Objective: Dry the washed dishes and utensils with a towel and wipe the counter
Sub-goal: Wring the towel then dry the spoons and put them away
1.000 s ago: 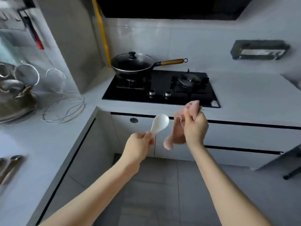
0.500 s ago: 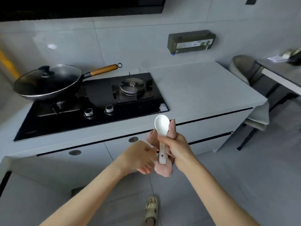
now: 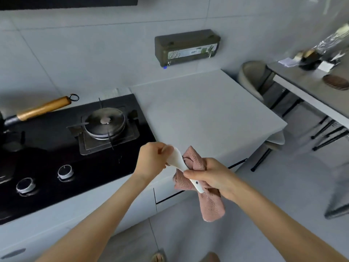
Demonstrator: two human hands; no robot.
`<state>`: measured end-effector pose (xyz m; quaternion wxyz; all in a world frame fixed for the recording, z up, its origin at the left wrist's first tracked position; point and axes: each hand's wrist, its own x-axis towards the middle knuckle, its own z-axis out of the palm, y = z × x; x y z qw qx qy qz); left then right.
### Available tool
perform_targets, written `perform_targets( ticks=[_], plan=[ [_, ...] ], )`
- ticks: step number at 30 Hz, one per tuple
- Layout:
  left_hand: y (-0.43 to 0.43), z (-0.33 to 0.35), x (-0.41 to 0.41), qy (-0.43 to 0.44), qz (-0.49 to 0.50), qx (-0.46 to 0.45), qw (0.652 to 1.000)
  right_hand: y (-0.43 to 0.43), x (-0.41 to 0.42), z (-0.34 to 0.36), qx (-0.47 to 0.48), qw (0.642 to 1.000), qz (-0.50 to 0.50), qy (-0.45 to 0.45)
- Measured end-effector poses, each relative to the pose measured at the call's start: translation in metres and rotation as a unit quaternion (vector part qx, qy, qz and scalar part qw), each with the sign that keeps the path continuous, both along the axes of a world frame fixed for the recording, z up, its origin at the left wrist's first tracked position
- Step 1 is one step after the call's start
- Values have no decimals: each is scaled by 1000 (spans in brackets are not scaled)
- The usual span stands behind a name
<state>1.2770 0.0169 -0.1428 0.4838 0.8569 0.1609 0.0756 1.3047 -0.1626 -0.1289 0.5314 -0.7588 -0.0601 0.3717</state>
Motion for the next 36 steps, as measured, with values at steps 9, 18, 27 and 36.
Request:
perform_targets(
  ticks=[9, 18, 27, 36],
  plan=[
    [-15, -41, 81, 102, 131, -274, 947, -31, 136, -12, -32, 993, 109, -10],
    [-96, -156, 72, 118, 524, -577, 615, -69, 265, -22, -53, 970, 238, 13],
    [-152, -192, 119, -171, 540, -670, 479, -91, 281, -49, -36, 963, 264, 42],
    [-158, -210, 111, -251, 489, -719, 426, -132, 245, -93, -30, 971, 230, 58]
  ],
)
